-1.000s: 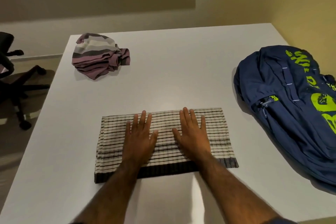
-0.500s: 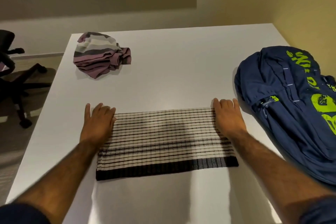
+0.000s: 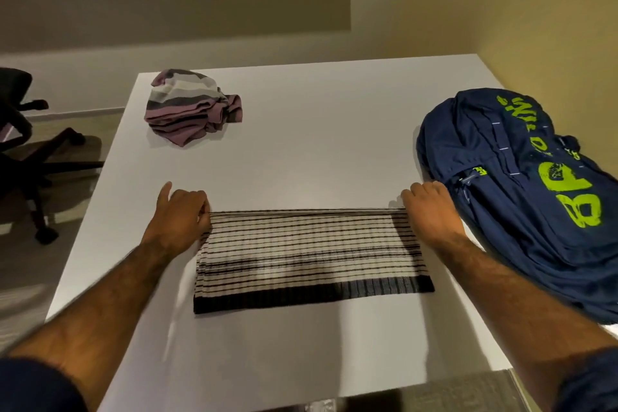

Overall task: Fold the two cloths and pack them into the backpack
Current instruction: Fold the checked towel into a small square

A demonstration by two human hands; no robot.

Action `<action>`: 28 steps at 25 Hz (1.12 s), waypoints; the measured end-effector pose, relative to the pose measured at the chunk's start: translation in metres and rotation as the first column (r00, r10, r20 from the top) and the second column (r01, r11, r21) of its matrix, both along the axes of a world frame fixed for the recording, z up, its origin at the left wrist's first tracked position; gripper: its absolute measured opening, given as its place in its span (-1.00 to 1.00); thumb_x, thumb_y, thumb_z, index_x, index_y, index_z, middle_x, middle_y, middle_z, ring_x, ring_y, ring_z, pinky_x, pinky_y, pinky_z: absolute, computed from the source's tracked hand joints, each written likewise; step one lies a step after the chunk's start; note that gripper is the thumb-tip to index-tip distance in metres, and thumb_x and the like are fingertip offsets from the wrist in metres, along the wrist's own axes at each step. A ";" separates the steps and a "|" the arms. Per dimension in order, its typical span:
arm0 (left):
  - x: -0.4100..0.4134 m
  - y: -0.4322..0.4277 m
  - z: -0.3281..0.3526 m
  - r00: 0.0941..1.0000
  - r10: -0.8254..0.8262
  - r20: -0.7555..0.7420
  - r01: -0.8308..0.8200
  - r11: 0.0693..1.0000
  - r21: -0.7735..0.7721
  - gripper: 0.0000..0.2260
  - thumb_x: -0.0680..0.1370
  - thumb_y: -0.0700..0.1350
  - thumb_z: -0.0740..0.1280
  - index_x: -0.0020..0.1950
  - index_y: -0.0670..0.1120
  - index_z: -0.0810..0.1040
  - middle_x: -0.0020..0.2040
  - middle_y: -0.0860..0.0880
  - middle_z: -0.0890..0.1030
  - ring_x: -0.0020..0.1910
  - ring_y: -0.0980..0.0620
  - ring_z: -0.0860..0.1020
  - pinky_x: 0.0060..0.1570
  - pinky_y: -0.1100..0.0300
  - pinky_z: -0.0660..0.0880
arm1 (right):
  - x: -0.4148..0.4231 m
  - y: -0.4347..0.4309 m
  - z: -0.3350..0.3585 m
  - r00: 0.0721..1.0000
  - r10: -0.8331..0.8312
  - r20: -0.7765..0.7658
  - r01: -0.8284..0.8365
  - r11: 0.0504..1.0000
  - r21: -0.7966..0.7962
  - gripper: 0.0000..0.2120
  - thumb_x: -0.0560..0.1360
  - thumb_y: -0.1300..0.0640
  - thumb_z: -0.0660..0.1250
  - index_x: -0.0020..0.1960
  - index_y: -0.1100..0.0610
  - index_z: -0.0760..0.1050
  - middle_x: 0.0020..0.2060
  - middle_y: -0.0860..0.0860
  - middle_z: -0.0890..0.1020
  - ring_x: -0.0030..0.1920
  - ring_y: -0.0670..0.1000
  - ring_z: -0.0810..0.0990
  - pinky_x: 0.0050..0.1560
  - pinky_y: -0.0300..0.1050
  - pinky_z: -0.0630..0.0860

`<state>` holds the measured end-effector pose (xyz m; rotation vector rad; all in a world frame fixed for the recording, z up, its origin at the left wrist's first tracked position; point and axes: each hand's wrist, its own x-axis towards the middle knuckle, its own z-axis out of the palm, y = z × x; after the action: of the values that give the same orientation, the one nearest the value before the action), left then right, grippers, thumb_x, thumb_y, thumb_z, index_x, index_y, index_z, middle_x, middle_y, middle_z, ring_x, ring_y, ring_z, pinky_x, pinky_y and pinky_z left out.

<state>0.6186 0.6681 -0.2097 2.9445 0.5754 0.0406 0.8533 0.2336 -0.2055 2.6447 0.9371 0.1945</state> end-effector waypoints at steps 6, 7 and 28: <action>-0.082 -0.040 0.010 0.969 -0.173 0.175 0.188 0.980 -0.071 -0.92 0.55 -0.14 0.33 -0.04 0.05 0.49 -0.07 0.11 0.59 0.03 0.06 0.55 0.57 -0.04 0.06 | -0.069 -0.040 0.006 0.994 -0.093 0.063 0.091 0.995 0.037 -0.76 0.34 0.35 0.42 -0.02 0.17 0.55 -0.10 0.15 0.59 0.01 0.23 0.54 0.36 0.34 0.31; -0.095 -0.048 0.007 0.969 -0.184 0.164 0.196 0.979 -0.064 -0.91 0.55 -0.14 0.33 0.00 0.04 0.51 -0.01 0.07 0.62 0.12 0.03 0.56 0.58 -0.07 0.08 | -0.081 -0.043 0.007 0.992 -0.109 0.067 0.107 0.994 0.028 -0.76 0.35 0.33 0.42 -0.01 0.16 0.55 -0.08 0.15 0.59 0.03 0.23 0.53 0.38 0.36 0.27; -0.099 -0.168 -0.019 0.982 -0.104 0.160 0.122 0.987 -0.105 -0.59 0.67 -0.10 0.13 0.50 -0.14 0.42 0.60 -0.14 0.28 0.60 -0.17 0.19 0.56 -0.17 0.15 | -0.205 0.025 -0.004 0.974 -0.063 -0.219 0.156 0.884 0.441 -0.40 0.45 0.28 0.37 0.48 0.21 0.40 0.52 0.18 0.36 0.56 0.22 0.24 0.55 0.30 0.01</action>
<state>0.5192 0.4999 -0.2287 2.8242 0.3750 0.2139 0.6483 0.2583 -0.2090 3.1950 0.8830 0.1367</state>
